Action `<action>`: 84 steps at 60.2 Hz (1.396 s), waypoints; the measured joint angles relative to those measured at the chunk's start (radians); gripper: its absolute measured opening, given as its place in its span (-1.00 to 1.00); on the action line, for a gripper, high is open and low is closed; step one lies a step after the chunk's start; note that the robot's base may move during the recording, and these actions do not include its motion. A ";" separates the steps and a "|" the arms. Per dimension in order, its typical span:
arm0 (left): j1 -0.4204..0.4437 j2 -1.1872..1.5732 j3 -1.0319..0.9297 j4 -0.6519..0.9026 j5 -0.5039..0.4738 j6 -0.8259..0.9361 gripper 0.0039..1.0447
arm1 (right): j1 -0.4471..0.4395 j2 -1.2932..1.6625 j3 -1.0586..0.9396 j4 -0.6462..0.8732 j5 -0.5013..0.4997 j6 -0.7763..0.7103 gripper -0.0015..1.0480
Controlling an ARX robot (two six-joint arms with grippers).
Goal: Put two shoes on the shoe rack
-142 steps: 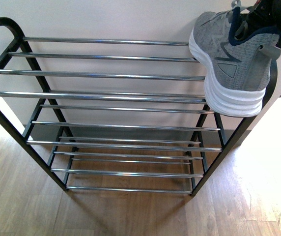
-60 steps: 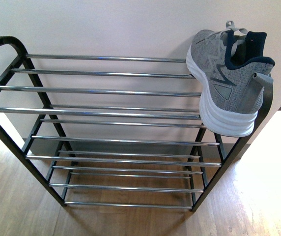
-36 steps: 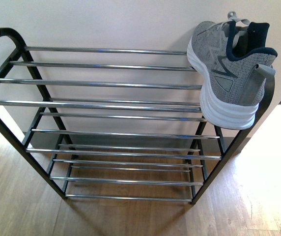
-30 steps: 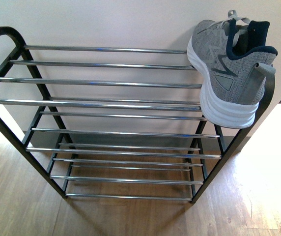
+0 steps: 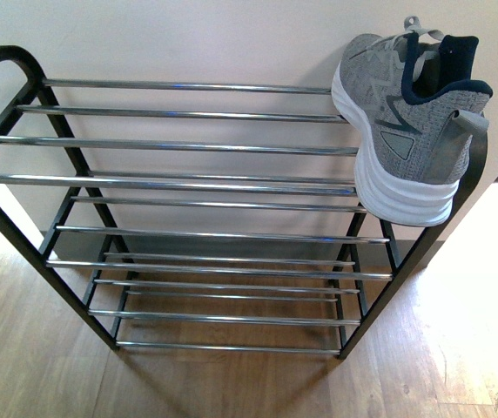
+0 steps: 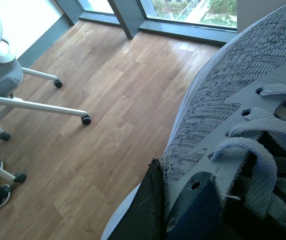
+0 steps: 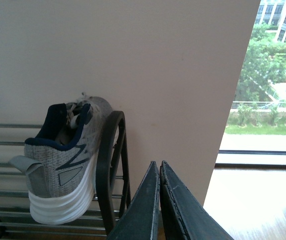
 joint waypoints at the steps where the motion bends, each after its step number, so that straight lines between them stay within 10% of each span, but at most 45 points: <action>1: 0.000 0.000 0.000 0.000 0.000 0.000 -0.98 | 0.000 -0.009 0.000 -0.009 0.000 0.000 -0.97; 69: 0.000 0.000 0.000 0.000 0.000 0.000 -0.98 | 0.000 -0.375 0.000 -0.378 0.000 0.000 -0.97; 84: 0.000 0.000 0.000 0.000 -0.001 0.000 -0.98 | 0.000 -0.376 0.000 -0.378 0.000 0.000 -0.21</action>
